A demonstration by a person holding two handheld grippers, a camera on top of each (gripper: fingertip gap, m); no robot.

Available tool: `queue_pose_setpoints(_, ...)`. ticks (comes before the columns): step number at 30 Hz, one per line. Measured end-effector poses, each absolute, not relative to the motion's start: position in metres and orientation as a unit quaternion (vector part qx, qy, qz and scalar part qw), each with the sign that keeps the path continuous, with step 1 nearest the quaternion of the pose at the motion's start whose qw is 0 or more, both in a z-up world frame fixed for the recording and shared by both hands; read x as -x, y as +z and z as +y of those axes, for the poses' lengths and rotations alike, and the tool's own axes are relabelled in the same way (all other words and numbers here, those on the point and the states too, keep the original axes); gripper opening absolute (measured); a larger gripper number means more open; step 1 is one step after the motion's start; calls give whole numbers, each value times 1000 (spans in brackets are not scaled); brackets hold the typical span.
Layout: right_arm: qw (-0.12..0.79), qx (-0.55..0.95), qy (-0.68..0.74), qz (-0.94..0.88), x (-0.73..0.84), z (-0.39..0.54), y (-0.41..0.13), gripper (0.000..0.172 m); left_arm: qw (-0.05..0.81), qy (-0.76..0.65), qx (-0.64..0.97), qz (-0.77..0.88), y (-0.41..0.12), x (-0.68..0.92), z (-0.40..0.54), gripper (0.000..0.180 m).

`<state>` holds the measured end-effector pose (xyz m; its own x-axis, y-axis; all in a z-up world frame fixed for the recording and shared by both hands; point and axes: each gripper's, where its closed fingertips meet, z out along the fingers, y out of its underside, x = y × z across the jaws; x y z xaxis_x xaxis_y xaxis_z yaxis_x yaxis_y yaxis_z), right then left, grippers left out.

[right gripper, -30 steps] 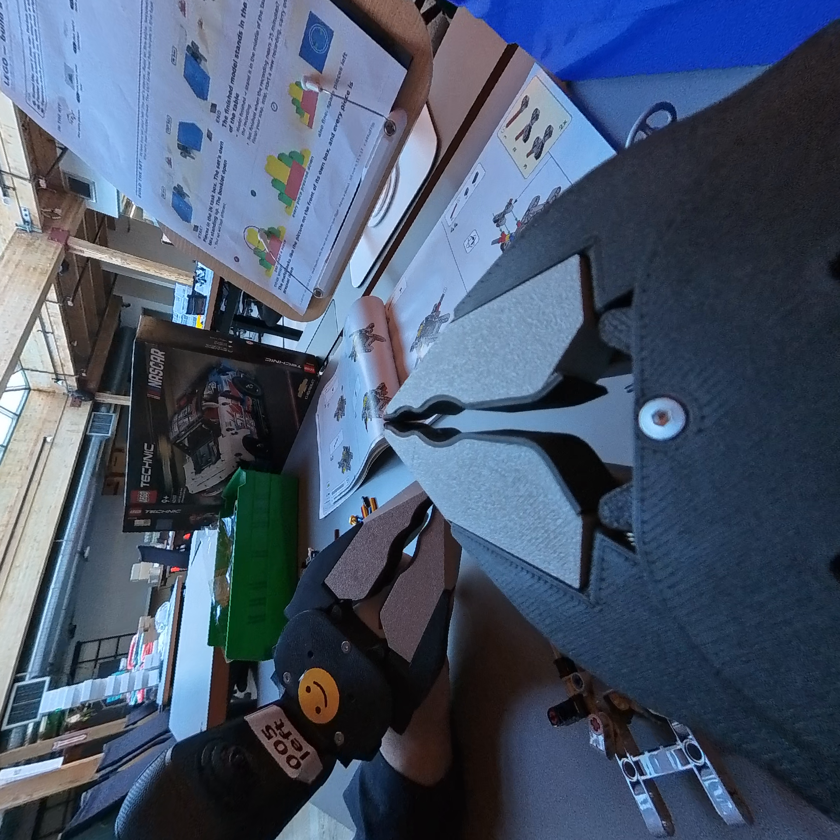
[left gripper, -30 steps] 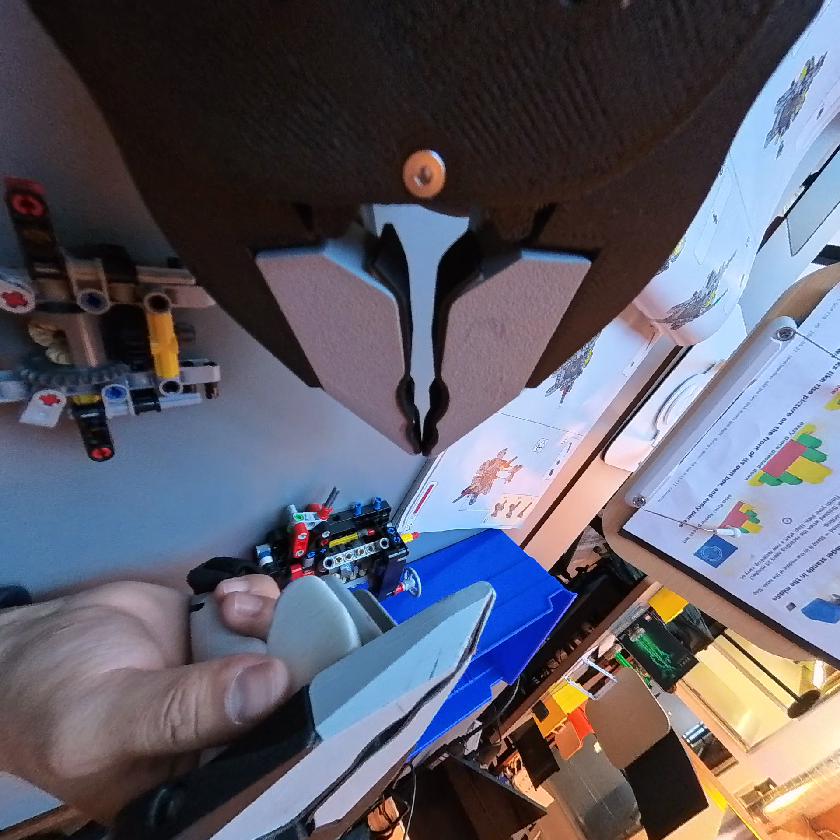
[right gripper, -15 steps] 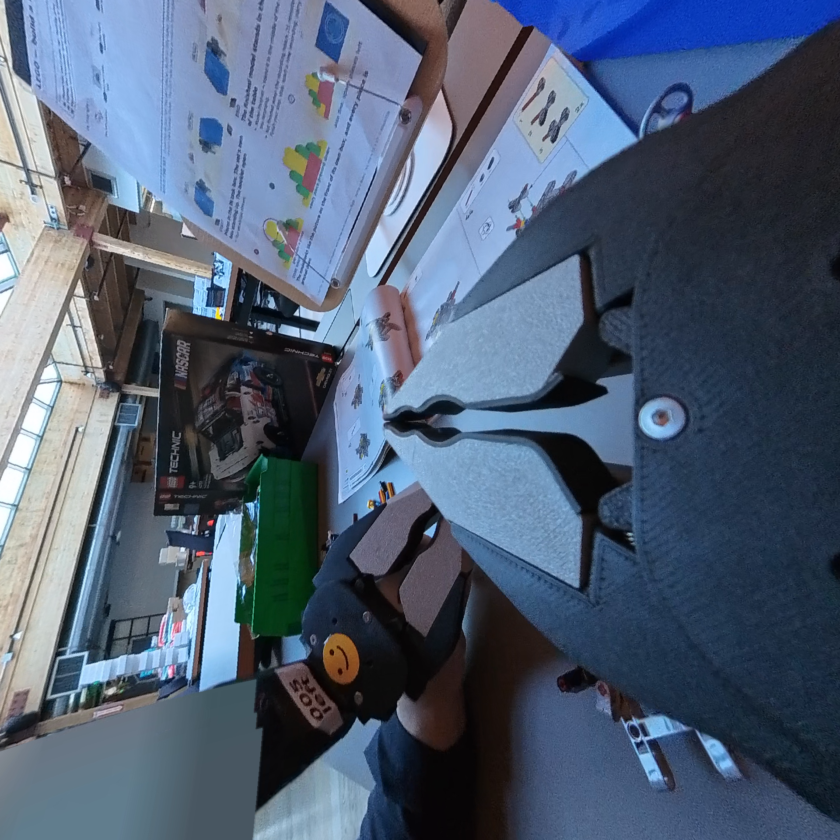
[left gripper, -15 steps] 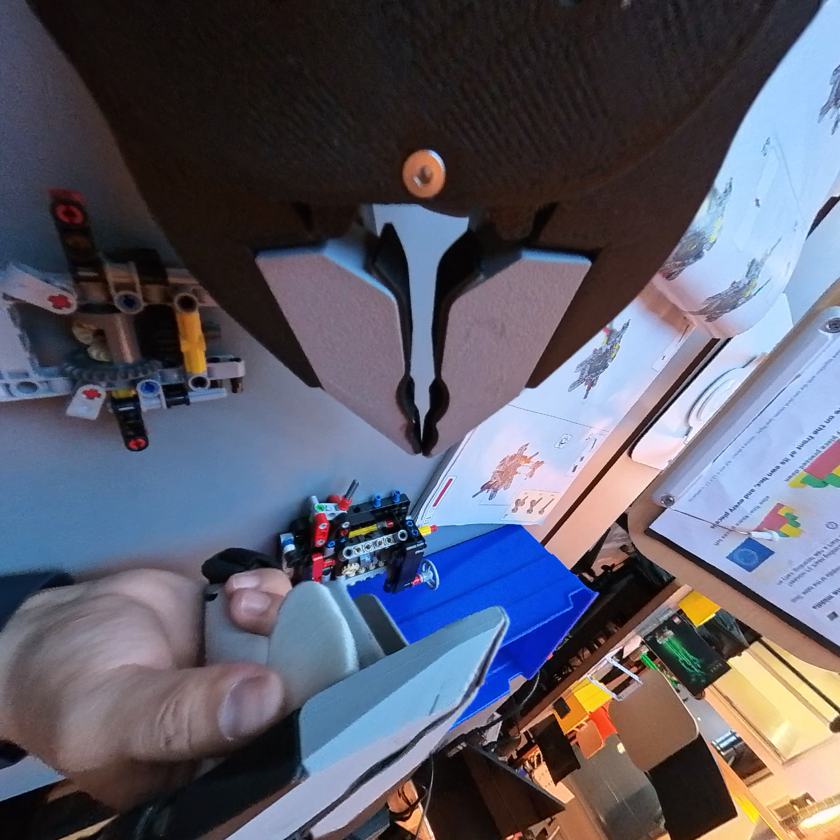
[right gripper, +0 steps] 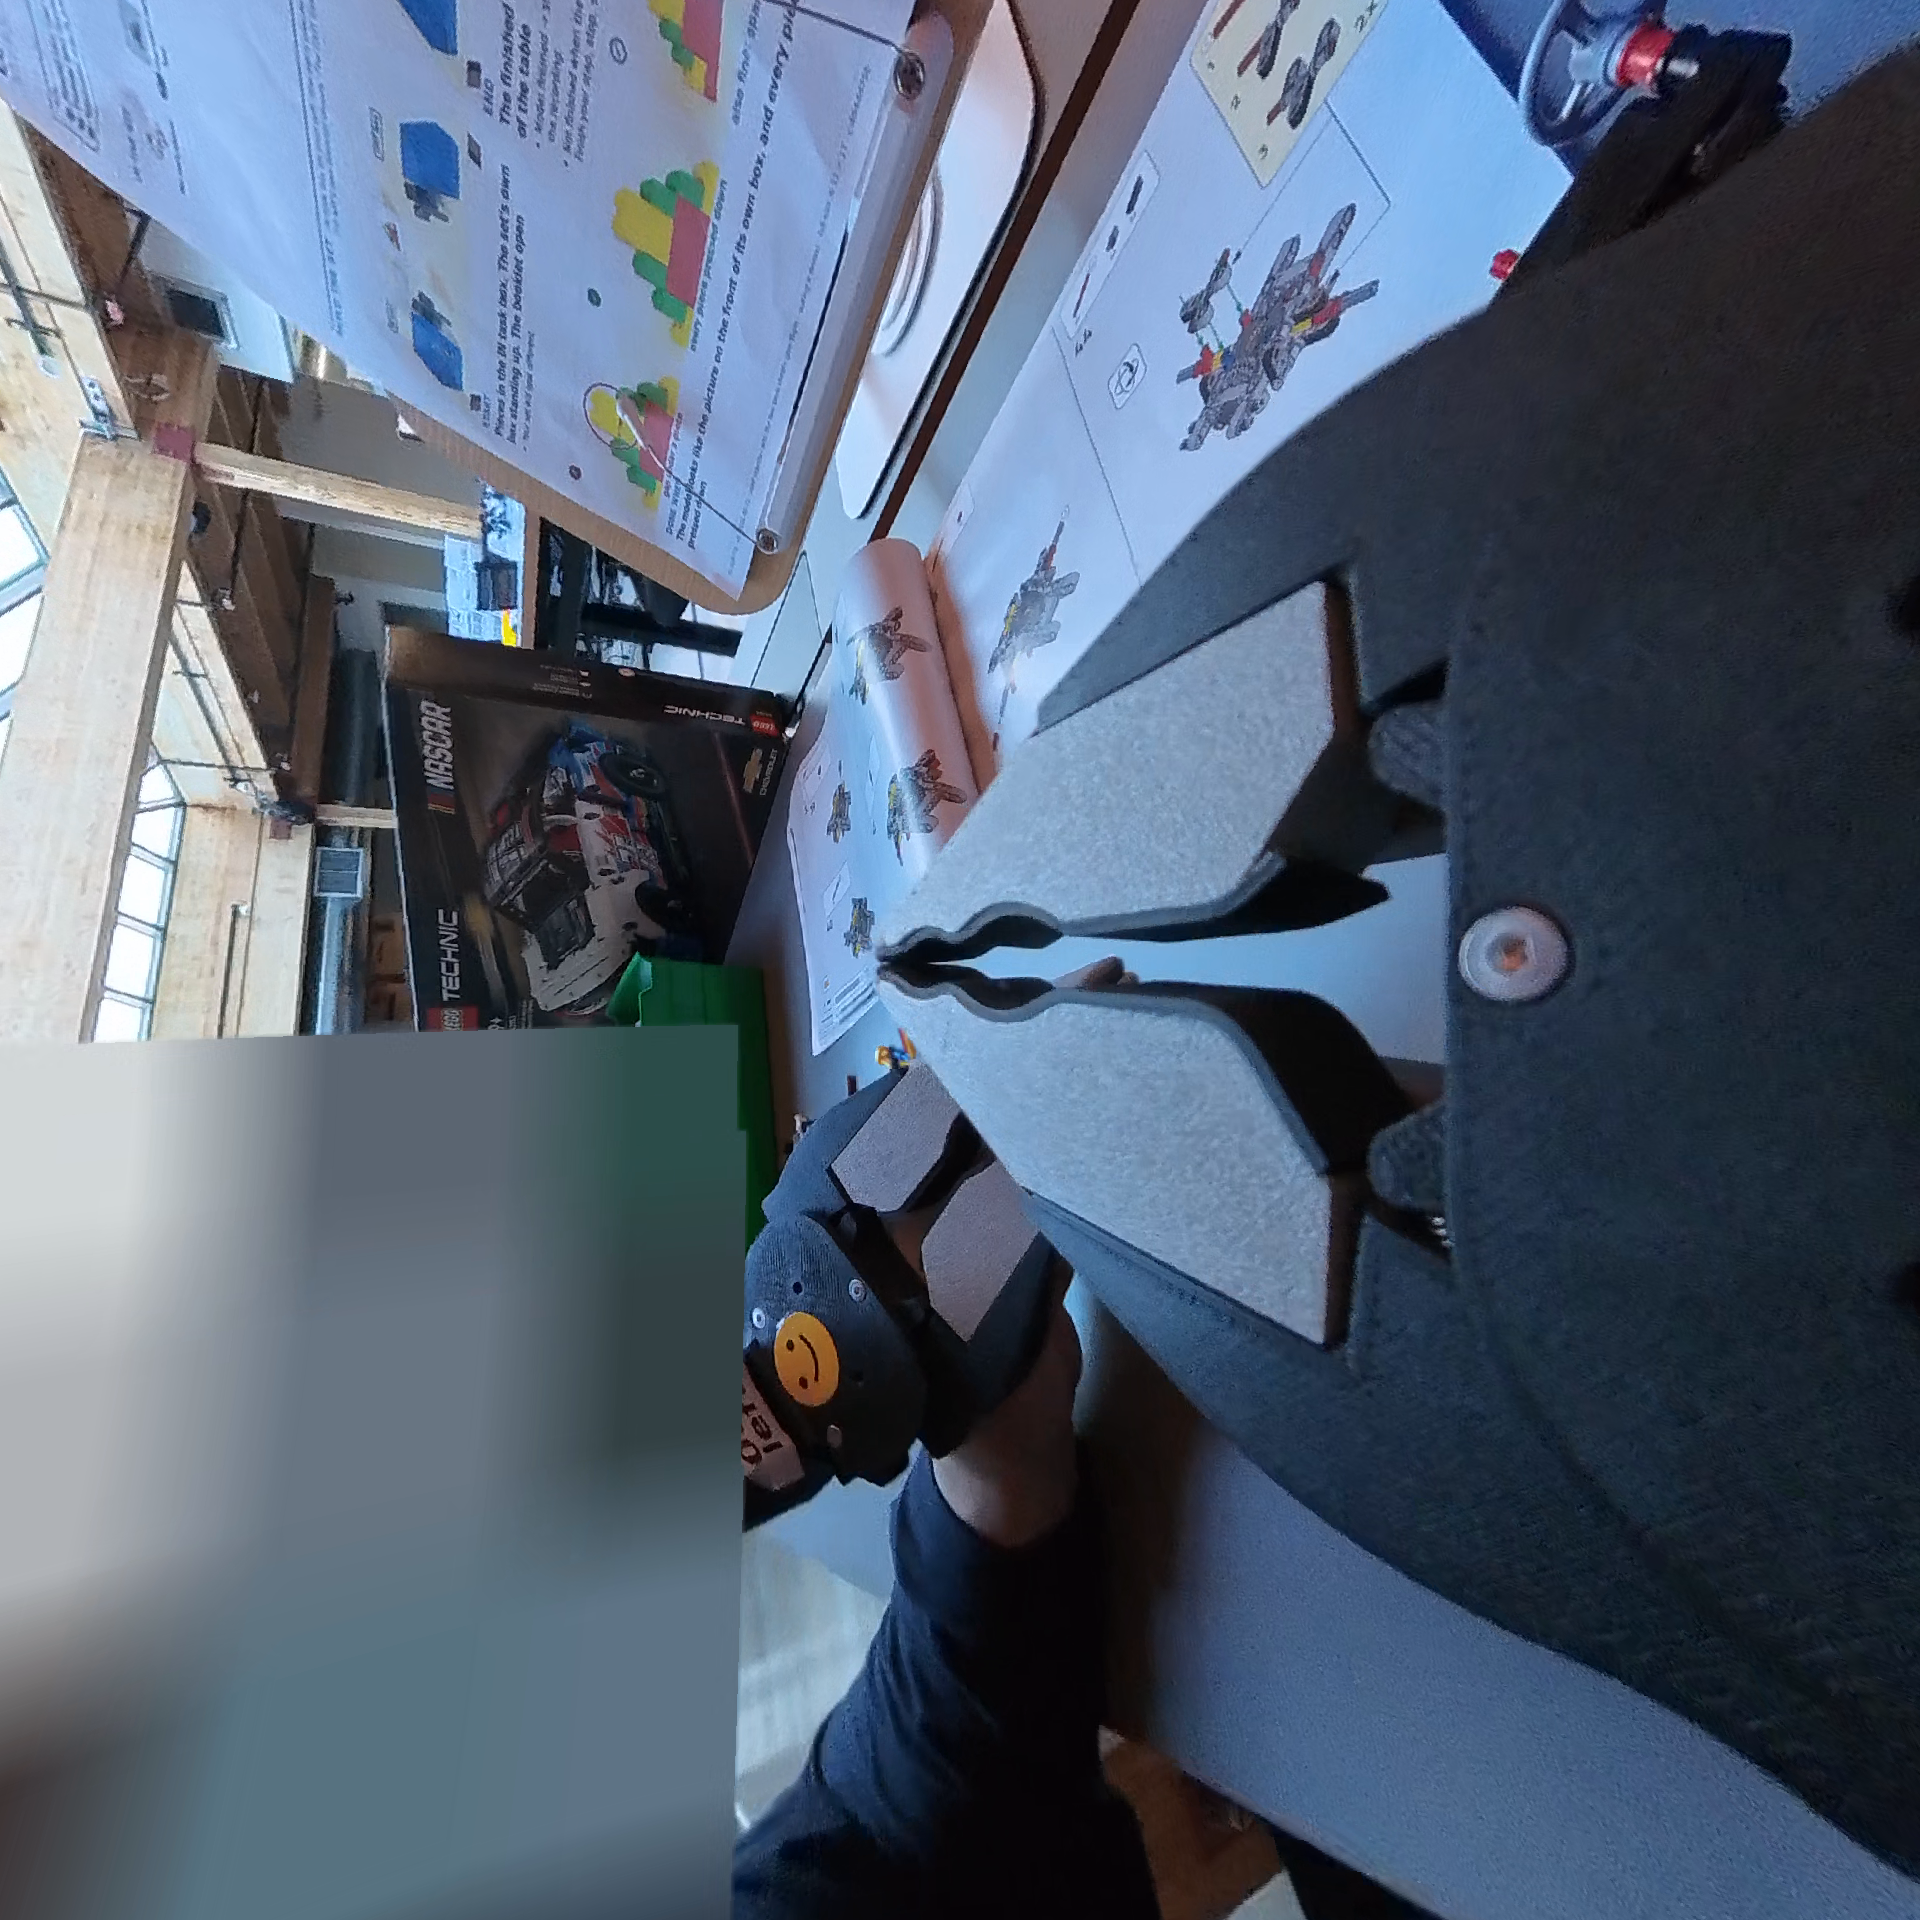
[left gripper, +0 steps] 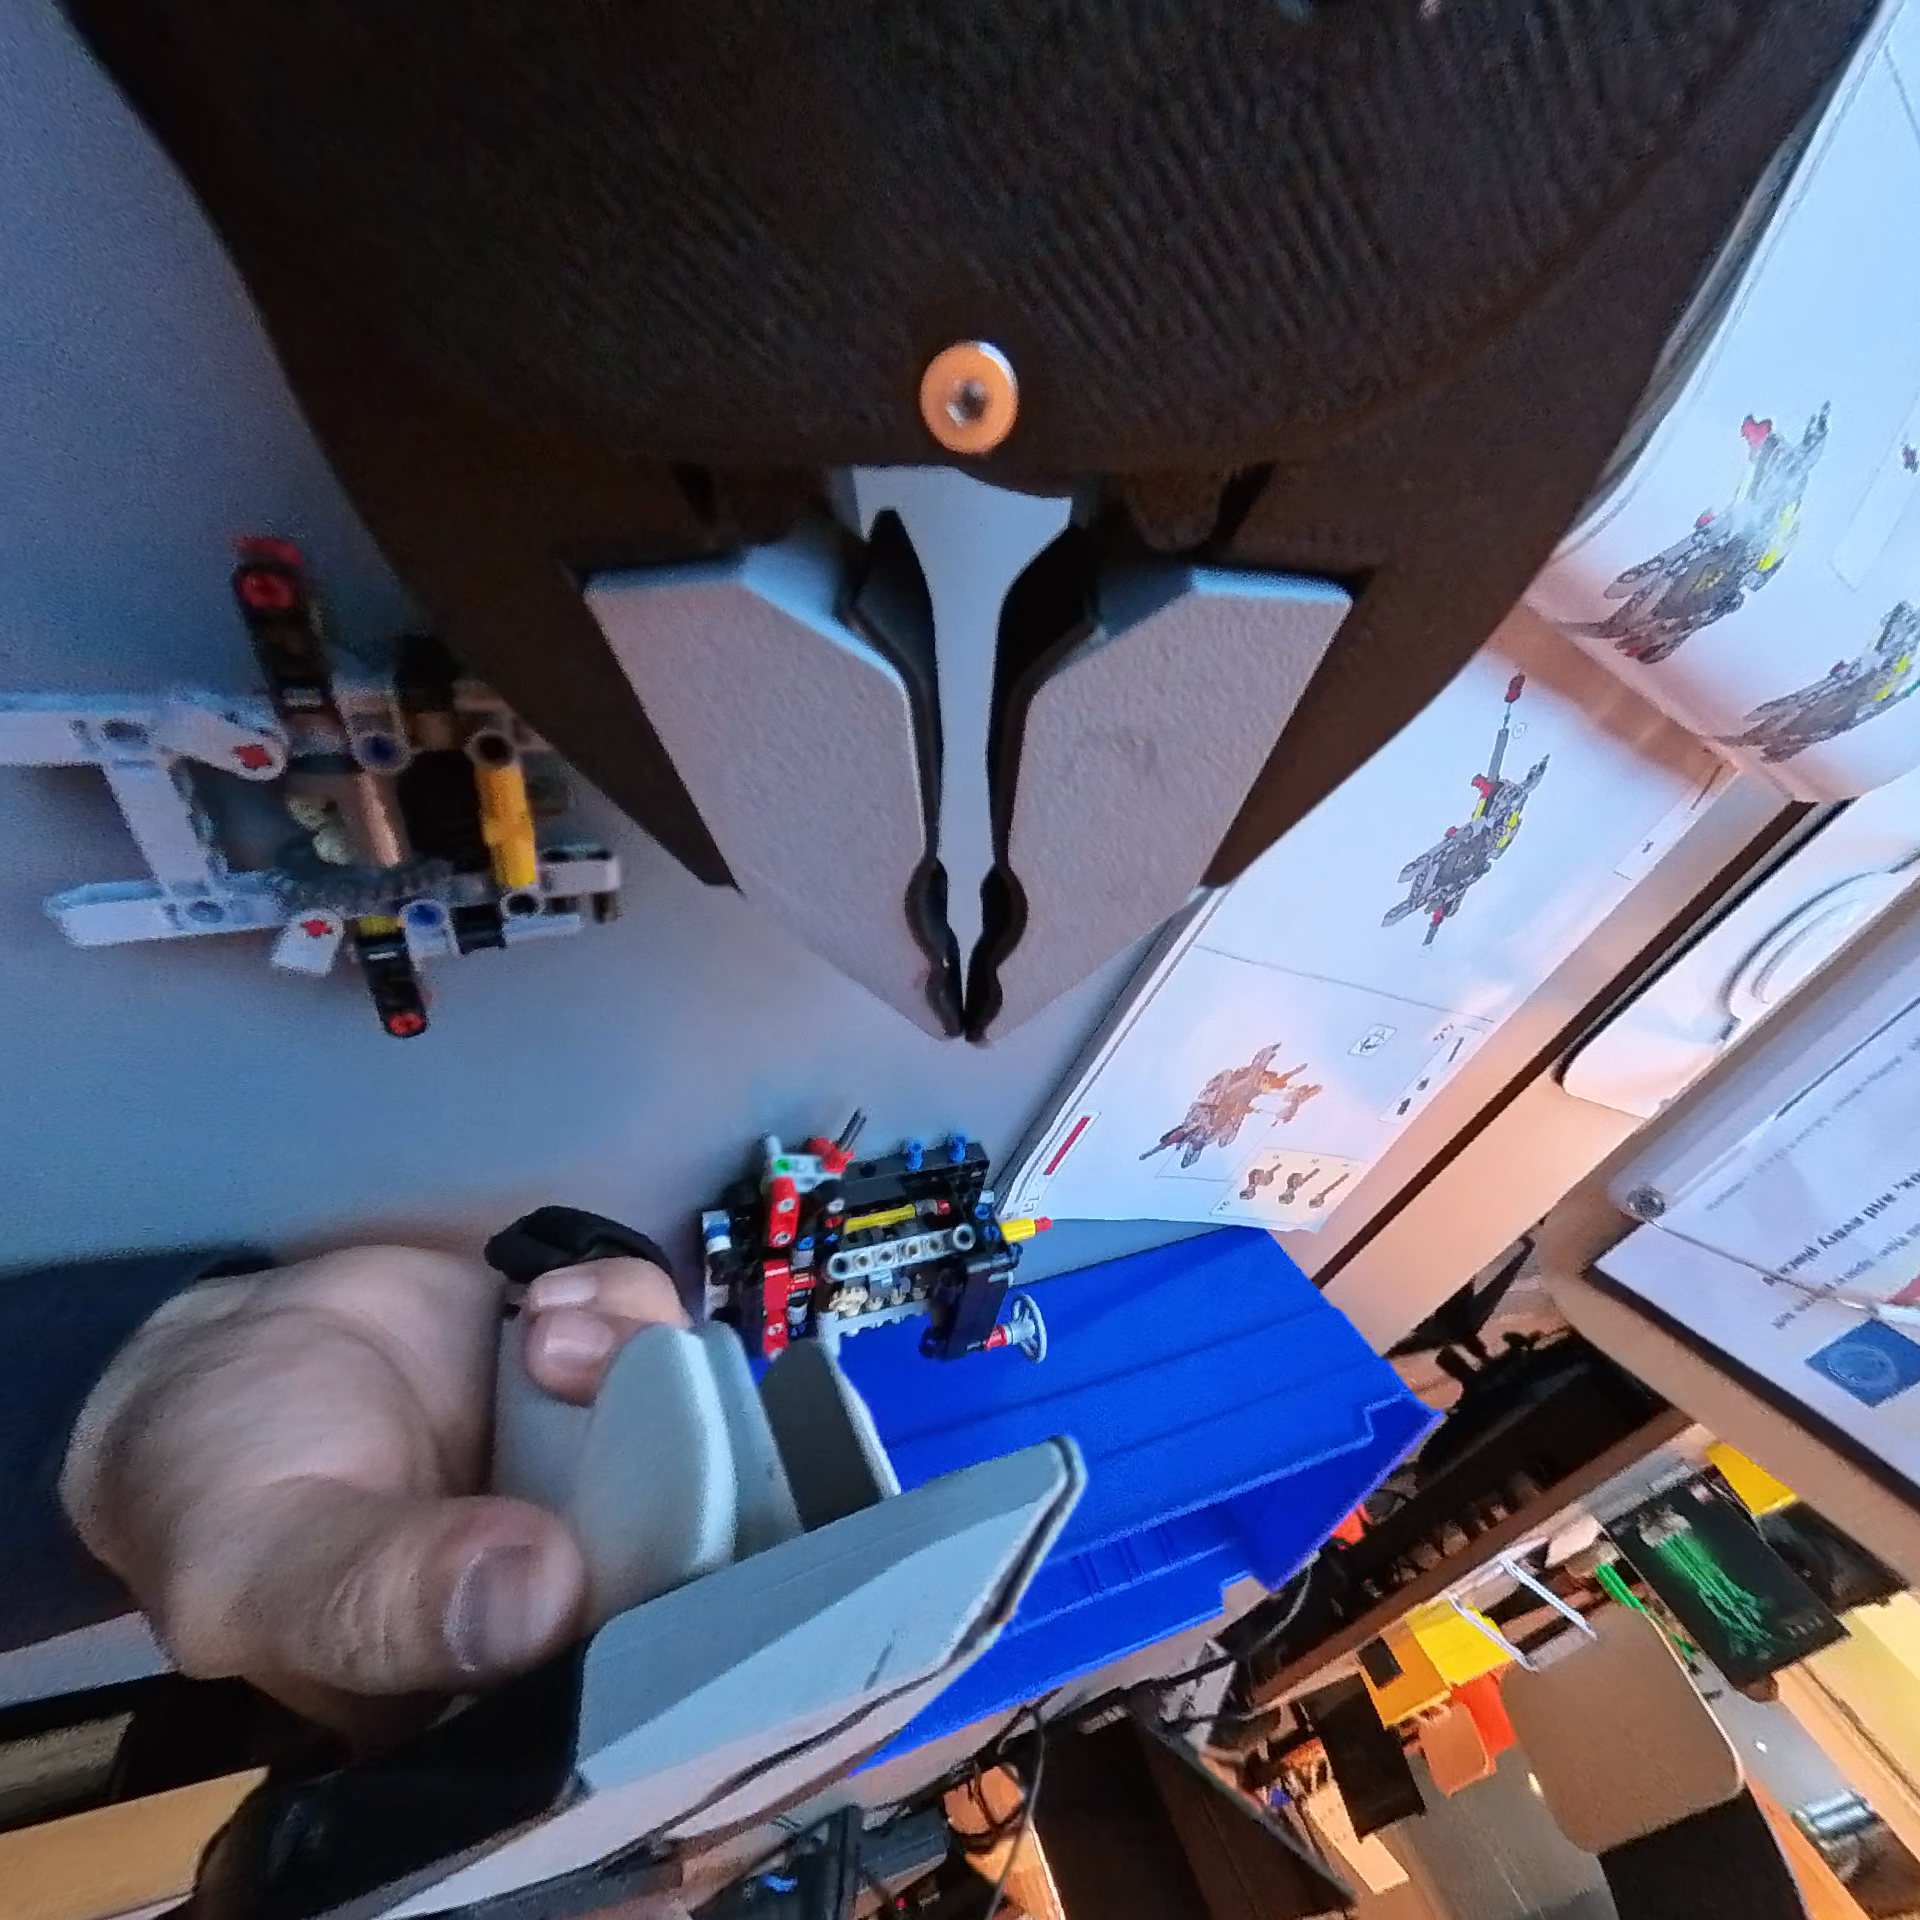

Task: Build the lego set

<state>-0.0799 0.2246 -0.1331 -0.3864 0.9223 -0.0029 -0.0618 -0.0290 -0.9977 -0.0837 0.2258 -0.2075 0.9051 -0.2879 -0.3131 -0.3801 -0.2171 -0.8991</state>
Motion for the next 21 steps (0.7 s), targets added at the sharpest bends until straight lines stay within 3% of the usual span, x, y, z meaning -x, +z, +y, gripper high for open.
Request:
queue_pose_setpoints(12, 374, 404, 620, -560, 89, 233, -151, 0, 620, -22, 771, 146, -196, 105, 224, 0)
queue_pose_setpoints(21, 404, 391, 600, -569, 88, 233, -147, 0, 584, 11, 787, 198, -208, 83, 227, 2)
